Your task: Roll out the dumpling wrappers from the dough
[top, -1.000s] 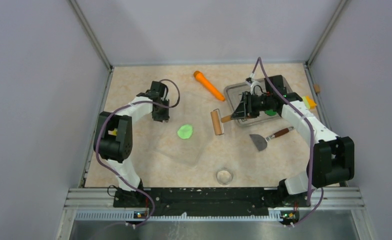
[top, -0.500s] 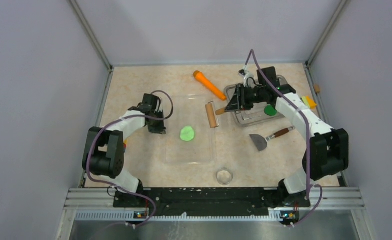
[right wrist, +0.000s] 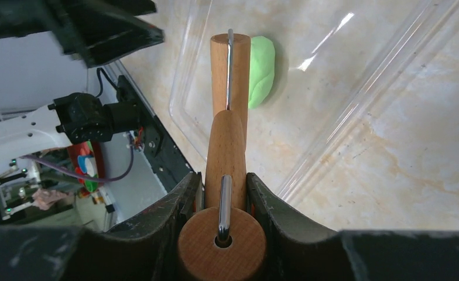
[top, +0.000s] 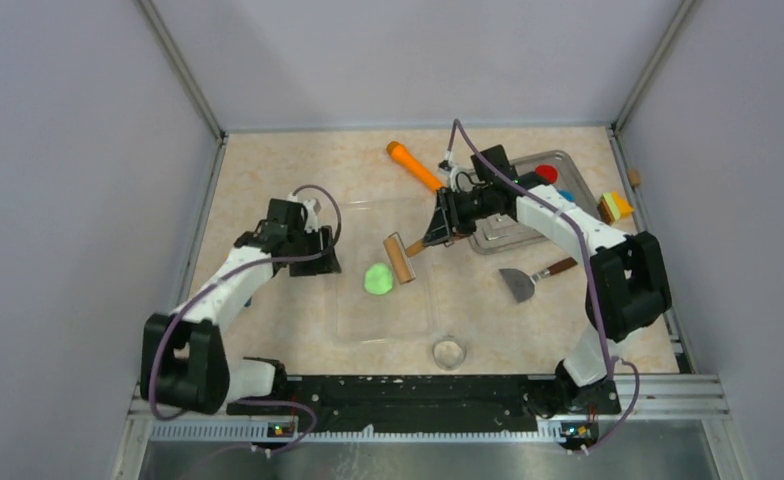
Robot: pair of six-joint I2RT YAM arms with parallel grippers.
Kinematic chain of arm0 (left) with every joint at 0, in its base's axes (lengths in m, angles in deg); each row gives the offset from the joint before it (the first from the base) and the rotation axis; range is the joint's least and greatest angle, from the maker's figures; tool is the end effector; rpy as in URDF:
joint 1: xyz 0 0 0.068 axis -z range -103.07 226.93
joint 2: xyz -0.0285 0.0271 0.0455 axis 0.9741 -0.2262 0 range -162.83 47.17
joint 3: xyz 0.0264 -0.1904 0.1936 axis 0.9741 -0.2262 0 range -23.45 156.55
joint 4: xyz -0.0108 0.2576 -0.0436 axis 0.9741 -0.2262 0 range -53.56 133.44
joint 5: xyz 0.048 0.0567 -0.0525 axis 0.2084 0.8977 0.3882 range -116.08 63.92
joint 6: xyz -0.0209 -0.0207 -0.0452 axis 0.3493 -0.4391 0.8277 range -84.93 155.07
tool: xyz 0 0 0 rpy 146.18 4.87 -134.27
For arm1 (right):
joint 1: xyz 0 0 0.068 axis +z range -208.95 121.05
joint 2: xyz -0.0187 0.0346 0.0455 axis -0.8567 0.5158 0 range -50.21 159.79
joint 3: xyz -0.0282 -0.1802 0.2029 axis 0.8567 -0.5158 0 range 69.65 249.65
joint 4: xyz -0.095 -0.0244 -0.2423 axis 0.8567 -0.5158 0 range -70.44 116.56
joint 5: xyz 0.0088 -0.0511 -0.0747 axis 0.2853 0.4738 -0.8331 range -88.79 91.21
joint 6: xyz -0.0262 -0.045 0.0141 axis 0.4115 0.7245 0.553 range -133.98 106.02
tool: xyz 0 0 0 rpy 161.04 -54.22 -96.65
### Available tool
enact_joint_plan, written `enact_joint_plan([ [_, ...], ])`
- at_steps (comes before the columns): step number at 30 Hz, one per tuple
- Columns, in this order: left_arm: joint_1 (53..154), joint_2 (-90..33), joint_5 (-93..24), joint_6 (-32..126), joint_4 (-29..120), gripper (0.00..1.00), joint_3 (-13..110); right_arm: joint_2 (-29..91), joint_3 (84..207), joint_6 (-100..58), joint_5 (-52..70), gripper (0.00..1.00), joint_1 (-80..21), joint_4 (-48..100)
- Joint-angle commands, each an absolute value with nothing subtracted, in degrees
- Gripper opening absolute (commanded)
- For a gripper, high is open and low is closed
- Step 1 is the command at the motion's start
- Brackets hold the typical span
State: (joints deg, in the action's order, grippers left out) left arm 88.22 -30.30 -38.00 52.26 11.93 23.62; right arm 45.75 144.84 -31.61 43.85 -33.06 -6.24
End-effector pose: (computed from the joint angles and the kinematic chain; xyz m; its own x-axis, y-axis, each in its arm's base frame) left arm 0.2493 -0.0573 0.2030 -0.9113 -0.1129 -0.3960 0.0186 0.9495 -0.3133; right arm 0.3109 0.1776 0.2647 -0.8967 -0.1875 -0.4009 -0.4318 0.5697 0.6993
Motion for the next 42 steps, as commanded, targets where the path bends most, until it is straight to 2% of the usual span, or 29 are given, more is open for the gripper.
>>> enact_joint_plan([
  [1,88.37,-13.72,-50.88,39.47,24.4,0.65,22.19,48.08,148.84,-34.18,48.39,0.0,-32.93,-5.43],
  [4,94.87,-7.74,-56.4,26.94,45.51,0.74,11.98,50.0,149.08,-37.37,49.47,0.0,-32.76,-4.03],
  [6,100.38,-9.86,-56.53,19.71,53.35,0.76,10.21,51.63,149.66,-39.07,50.74,0.0,-32.3,-3.18],
  [11,105.95,-21.92,-61.38,17.7,55.86,0.69,16.97,54.5,151.92,-40.4,51.59,0.0,-31.58,-2.54],
  [23,109.61,-29.54,-56.69,13.21,64.44,0.58,14.77,56.23,152.32,-40.19,52.31,0.0,-31.29,-2.43],
  [29,109.67,-32.98,-54.91,14.8,65.63,0.45,14.94,58.01,153.63,-39.71,52.67,0.0,-30.35,-2.57],
  [38,110.06,-34.3,-54.95,17.1,66.94,0.16,12.49,59.89,154.23,-38.8,51.1,0.0,-29.2,-4.22],
  [42,110.54,-35.1,-54.39,18.46,69.69,0.0,10.16,60.46,154.07,-38.18,48.88,0.0,-28.6,-4.99],
])
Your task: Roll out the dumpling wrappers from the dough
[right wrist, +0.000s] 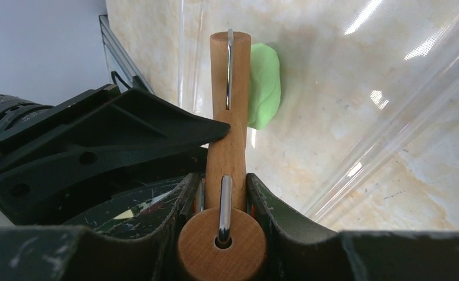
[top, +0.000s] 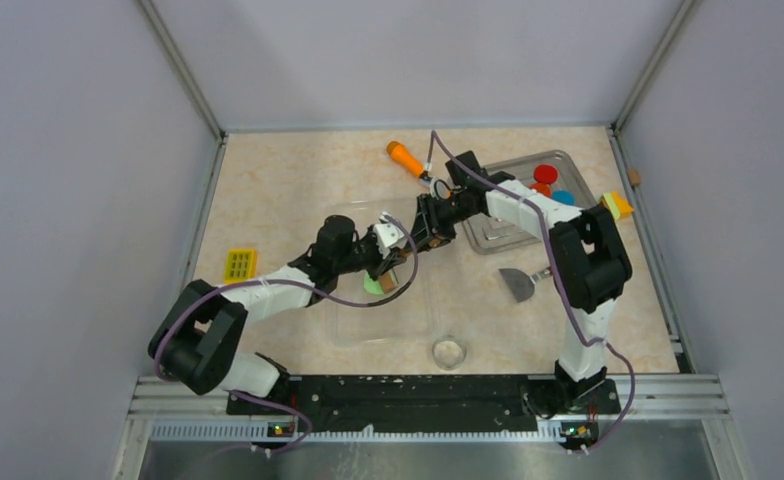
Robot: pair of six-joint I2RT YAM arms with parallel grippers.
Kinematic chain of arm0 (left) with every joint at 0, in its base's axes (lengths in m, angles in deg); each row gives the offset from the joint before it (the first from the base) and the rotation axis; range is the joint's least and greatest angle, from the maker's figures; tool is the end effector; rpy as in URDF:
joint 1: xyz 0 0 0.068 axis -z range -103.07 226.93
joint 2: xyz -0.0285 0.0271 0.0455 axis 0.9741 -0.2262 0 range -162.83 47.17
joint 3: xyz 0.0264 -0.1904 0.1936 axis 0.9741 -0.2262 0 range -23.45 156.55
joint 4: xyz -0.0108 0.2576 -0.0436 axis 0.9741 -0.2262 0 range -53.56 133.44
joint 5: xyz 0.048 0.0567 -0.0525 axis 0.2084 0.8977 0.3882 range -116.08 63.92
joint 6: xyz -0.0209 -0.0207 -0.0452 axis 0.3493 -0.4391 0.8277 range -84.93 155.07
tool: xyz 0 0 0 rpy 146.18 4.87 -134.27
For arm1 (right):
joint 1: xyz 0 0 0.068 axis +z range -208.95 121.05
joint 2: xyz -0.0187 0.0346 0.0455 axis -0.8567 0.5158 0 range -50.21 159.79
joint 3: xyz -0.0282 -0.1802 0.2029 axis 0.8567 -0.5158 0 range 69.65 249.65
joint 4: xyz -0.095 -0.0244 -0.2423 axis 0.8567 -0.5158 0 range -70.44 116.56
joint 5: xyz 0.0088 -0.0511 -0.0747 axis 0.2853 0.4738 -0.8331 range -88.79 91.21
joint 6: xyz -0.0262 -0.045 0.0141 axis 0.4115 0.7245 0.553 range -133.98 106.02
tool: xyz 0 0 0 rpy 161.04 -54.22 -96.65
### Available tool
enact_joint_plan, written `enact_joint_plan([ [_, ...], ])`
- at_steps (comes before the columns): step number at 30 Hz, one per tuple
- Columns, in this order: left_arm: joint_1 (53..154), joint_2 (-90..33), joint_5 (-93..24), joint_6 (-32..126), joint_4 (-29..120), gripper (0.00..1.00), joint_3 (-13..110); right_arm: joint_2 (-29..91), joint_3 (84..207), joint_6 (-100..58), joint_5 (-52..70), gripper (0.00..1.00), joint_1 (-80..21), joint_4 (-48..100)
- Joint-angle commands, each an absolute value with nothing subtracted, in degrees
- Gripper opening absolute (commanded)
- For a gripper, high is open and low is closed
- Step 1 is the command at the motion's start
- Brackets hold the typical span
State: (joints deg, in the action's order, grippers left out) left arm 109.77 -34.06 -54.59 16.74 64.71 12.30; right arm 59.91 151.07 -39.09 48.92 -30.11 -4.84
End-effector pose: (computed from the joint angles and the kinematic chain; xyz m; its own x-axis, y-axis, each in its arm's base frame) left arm 0.2347 -0.1718 0.1986 -0.0621 0.3690 -0.9273 0.9080 0.4067 0.1011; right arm 0.3406 0.2176 0.2115 -0.9624 -0.2040 -0.1793 -0.2641 0.5501 0.7923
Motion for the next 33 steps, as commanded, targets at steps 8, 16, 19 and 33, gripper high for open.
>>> enact_joint_plan([
  [8,112.08,-39.98,-51.01,22.84,74.62,0.0,8.34,62.76,154.69,-37.64,43.34,0.0,-27.31,-7.21],
  [16,113.85,-47.07,-51.28,25.7,78.79,0.0,11.69,63.41,155.78,-35.43,39.68,0.0,-27.39,-10.34],
  [19,114.53,-48.64,-51.0,25.93,79.44,0.0,13.01,63.47,155.94,-35.48,39.37,0.0,-27.39,-10.22],
  [33,116.91,-53.36,-51.33,26.46,78.65,0.0,21.64,58.76,156.6,-32.18,36.56,0.0,-30.6,-11.05],
])
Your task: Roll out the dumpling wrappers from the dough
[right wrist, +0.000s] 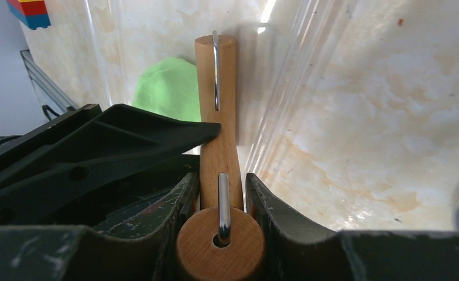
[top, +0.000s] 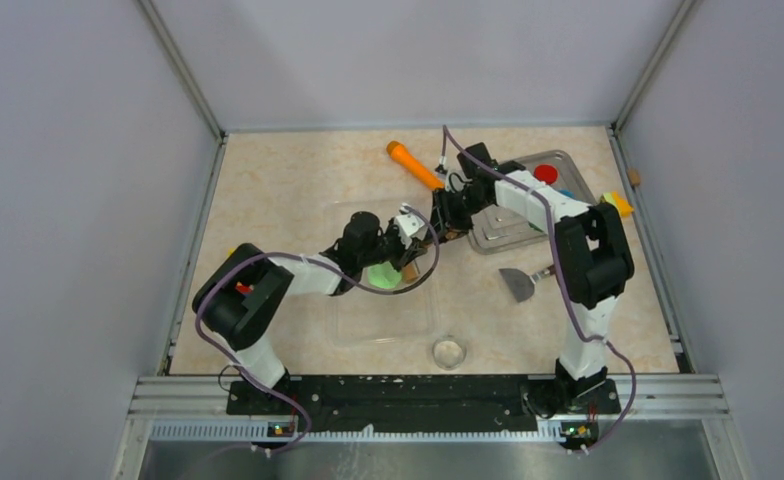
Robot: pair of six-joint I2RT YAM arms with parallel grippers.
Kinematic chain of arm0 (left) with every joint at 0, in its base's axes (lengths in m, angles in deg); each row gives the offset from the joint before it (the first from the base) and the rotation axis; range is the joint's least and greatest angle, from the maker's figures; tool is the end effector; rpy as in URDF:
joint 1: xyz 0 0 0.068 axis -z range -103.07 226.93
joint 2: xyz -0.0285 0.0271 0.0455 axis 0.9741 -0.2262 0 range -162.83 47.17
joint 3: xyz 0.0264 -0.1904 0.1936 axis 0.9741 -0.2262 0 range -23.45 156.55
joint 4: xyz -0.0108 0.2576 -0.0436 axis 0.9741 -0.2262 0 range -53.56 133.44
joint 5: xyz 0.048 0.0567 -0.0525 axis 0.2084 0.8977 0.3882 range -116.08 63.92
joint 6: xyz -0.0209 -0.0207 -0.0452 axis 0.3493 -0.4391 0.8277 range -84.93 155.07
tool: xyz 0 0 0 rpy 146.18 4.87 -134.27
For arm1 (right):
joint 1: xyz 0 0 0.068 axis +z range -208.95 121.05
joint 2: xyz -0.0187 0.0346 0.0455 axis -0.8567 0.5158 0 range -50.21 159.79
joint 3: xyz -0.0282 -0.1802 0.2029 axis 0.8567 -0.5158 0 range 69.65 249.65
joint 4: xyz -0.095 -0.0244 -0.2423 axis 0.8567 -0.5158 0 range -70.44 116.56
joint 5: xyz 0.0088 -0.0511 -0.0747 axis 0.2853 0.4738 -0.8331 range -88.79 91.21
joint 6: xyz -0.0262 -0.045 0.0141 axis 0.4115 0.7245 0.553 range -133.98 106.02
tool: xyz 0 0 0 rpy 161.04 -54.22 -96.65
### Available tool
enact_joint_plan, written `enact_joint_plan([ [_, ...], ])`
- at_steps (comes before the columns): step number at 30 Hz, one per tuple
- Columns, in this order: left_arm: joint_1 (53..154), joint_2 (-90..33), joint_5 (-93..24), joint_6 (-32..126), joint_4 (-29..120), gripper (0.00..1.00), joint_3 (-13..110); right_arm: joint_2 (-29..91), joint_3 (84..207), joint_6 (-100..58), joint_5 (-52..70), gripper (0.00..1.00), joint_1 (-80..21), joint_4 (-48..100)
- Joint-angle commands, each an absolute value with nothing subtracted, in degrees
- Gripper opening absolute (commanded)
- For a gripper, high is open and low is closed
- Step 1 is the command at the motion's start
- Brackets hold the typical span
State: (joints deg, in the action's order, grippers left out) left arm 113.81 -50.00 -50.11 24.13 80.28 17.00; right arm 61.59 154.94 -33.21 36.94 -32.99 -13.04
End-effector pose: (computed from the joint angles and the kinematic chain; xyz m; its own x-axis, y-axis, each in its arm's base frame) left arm 0.2615 -0.2144 0.1673 -0.1048 0.2954 -0.9496 0.8906 0.4528 0.0426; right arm 0.3557 0.1963 0.2089 -0.9633 -0.1716 -0.2066 -0.2655 0.7232 0.6376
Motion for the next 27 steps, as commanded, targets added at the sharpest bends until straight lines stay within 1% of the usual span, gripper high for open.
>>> enact_joint_plan([
  [1,117.02,-53.29,-51.31,26.46,78.53,0.0,22.61,58.01,157.07,-31.52,37.19,0.0,-30.68,-10.95],
  [4,116.98,-51.9,-51.39,26.19,77.43,0.0,24.69,54.93,158.68,-30.16,41.83,0.0,-30.73,-10.06],
  [8,116.88,-47.01,-51.89,24.7,72.78,0.0,26.46,52.17,160.61,-29.71,48.96,0.0,-30.62,-10.13],
  [15,116.74,-38.4,-51.27,24.21,64.32,0.0,25.45,54.22,161.65,-29.97,55.26,0.0,-28.41,-9.76],
  [20,116.74,-36.0,-49.16,23.72,60.93,0.0,23.1,58.25,162.8,-32.06,55.2,0.0,-26.6,-8.19],
  [27,116.61,-38.62,-44.19,23.34,65.01,0.0,17.81,63.1,162.49,-31.96,48.88,0.0,-26.05,-9.02],
])
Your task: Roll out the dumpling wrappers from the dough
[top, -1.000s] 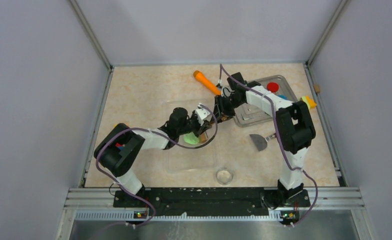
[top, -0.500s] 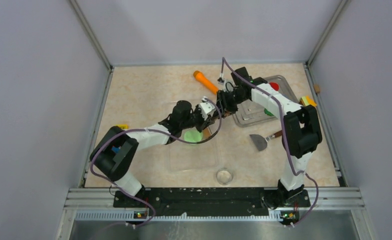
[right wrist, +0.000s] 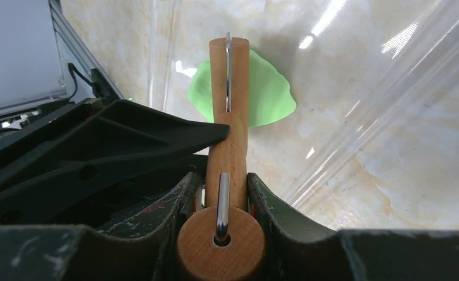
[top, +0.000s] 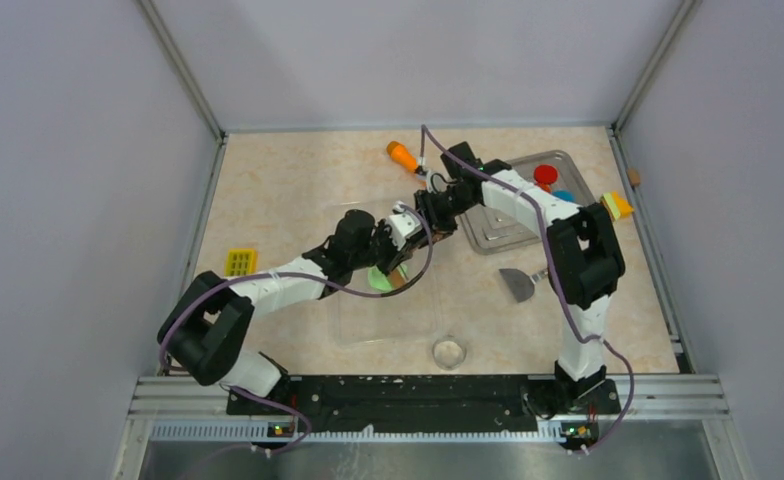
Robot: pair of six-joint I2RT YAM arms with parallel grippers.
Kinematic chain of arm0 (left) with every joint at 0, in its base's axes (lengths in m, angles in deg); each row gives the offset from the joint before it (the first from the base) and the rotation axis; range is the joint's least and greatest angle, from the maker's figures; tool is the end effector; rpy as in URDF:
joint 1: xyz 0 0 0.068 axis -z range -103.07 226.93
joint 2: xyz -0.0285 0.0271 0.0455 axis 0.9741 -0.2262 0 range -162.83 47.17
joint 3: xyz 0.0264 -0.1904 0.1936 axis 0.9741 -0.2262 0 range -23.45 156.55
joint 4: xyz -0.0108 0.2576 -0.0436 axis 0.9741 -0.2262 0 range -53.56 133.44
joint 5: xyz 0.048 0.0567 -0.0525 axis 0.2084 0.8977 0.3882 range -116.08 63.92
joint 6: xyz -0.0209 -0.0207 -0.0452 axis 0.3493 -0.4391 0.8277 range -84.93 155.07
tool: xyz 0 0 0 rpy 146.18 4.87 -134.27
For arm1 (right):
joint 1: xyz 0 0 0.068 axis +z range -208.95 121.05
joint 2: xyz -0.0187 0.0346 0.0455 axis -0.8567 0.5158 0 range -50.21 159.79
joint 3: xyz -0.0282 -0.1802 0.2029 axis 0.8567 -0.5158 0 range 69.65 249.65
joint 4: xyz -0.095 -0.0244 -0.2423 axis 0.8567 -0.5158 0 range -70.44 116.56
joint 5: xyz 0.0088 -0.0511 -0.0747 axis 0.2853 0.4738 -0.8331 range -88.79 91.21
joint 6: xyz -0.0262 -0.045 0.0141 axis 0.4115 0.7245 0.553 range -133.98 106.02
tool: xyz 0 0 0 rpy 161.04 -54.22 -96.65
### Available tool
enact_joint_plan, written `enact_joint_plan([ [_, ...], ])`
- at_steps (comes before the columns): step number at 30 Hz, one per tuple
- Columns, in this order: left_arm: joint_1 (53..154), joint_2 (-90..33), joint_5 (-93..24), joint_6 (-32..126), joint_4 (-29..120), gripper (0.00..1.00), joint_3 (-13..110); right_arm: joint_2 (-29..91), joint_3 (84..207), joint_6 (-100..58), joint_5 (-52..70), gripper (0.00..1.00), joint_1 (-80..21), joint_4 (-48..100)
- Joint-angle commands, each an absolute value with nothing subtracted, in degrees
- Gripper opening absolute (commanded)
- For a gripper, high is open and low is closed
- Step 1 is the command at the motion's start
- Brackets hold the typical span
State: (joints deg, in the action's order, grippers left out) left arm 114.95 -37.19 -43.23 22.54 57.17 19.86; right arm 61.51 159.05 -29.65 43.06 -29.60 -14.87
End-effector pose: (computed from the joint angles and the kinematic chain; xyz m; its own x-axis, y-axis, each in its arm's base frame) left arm 0.2411 -0.2019 0.2110 -0.1804 0.4043 -0.8967 0.8545 0.5158 0.0607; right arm 0.3471 0.2224 0.2311 -0.9208 -0.2869 -0.2643 -0.3880 0.6046 0.6956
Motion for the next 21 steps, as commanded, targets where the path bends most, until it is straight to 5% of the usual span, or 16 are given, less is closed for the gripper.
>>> enact_joint_plan([
  [1,116.32,-38.84,-43.36,23.9,65.55,0.0,17.02,63.79,162.27,-31.91,48.44,0.0,-25.95,-9.01],
  [12,115.99,-34.39,-43.58,28.72,63.38,0.0,11.19,66.11,161.64,-33.66,49.92,0.0,-23.09,-7.4],
  [21,115.96,-34.38,-45.02,24.24,62.57,0.0,21.76,59.84,171.31,-30.41,48.37,0.0,-25.1,-12.36],
])
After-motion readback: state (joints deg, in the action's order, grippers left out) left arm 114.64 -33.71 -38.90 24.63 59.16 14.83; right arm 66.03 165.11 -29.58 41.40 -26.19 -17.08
